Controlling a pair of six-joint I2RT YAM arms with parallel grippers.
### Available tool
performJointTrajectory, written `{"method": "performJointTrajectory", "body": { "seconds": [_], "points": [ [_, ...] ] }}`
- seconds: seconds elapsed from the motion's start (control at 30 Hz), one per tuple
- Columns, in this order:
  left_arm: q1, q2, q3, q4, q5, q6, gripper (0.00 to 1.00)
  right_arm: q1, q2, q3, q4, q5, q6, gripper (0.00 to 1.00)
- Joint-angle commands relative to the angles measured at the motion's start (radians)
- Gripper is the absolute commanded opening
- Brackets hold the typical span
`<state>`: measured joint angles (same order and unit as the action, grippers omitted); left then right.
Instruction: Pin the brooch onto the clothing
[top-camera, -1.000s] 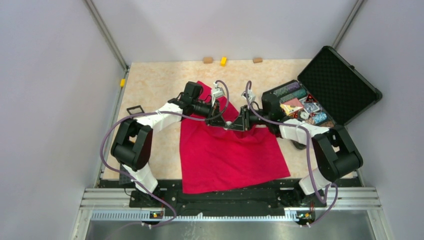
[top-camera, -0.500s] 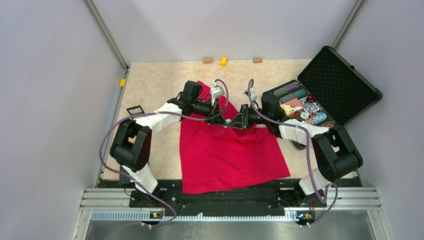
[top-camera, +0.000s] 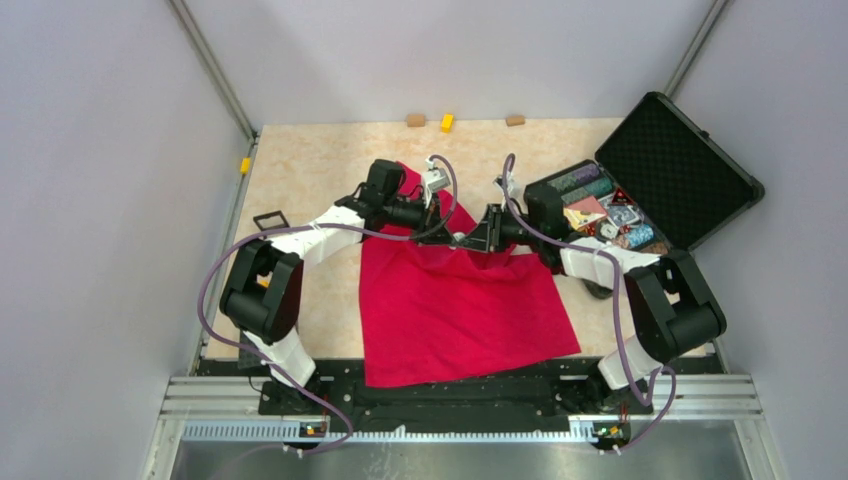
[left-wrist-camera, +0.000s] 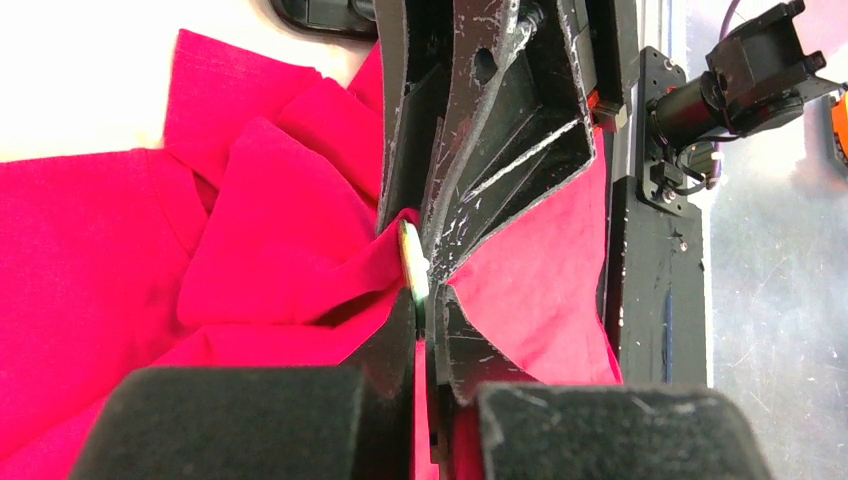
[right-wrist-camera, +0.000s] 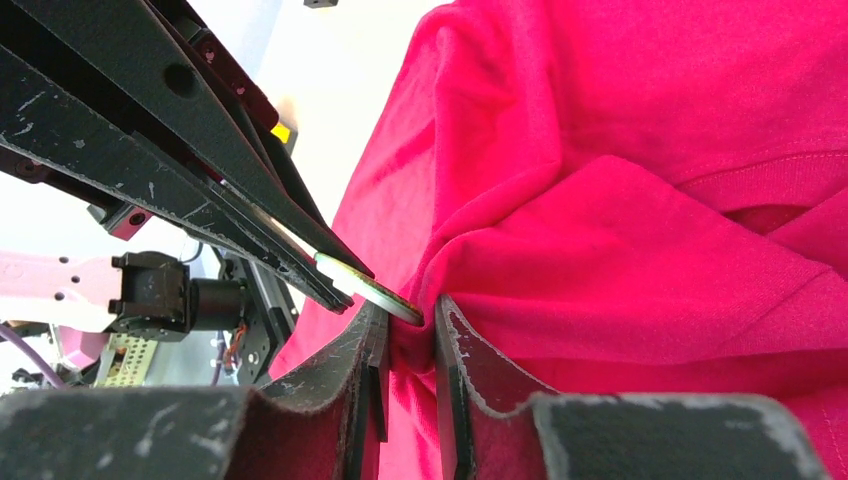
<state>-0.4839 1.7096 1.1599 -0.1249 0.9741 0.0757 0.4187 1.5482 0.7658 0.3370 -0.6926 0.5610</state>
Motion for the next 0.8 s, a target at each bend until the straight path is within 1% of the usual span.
{"method": "performJointTrajectory", "body": {
  "seconds": [0.0,0.1,0.2,0.27,0.4,0.43,0.47,0.5,0.53,0.57,0.63,0.73,0.77],
  "points": [
    [-0.042,-0.079,0.005,-0.025,0.131,-0.073,0.0,-0.056,0.002,0.01,0.102,0.184,-0.024,0.06],
    [-0.027,-0.087,-0.017,0.049,0.095,-0.149,0.0,-0.056,-0.004,0.012,0.092,0.159,-0.049,0.08],
    [-0.011,-0.092,-0.03,0.098,0.069,-0.198,0.0,-0.055,-0.031,0.01,0.064,0.163,-0.082,0.11],
    [-0.003,-0.092,-0.034,0.114,0.062,-0.217,0.0,-0.057,-0.061,0.01,0.027,0.175,-0.114,0.19],
    [0.005,-0.111,-0.047,0.139,0.02,-0.248,0.41,-0.056,-0.14,0.009,-0.069,0.194,-0.179,0.46],
    [0.008,-0.121,-0.054,0.151,0.003,-0.256,0.54,-0.055,-0.163,0.009,-0.092,0.197,-0.195,0.51],
    [0.013,-0.135,-0.063,0.161,-0.012,-0.267,0.65,-0.056,-0.185,0.008,-0.117,0.196,-0.21,0.55],
    [0.022,-0.149,-0.074,0.173,-0.026,-0.28,0.72,-0.057,-0.207,0.006,-0.145,0.194,-0.227,0.58],
    [0.036,-0.165,-0.085,0.187,-0.044,-0.297,0.76,-0.056,-0.233,0.004,-0.174,0.199,-0.241,0.6],
    [0.046,-0.184,-0.102,0.208,-0.062,-0.321,0.78,-0.056,-0.257,-0.002,-0.199,0.212,-0.249,0.62],
    [0.093,-0.222,-0.142,0.275,-0.088,-0.387,0.8,-0.056,-0.314,-0.02,-0.239,0.245,-0.263,0.64],
    [0.189,-0.258,-0.201,0.44,-0.094,-0.544,0.82,-0.056,-0.369,-0.034,-0.299,0.311,-0.28,0.66],
    [0.219,-0.259,-0.206,0.458,-0.096,-0.58,0.82,-0.057,-0.377,-0.031,-0.322,0.342,-0.283,0.66]
  ]
}}
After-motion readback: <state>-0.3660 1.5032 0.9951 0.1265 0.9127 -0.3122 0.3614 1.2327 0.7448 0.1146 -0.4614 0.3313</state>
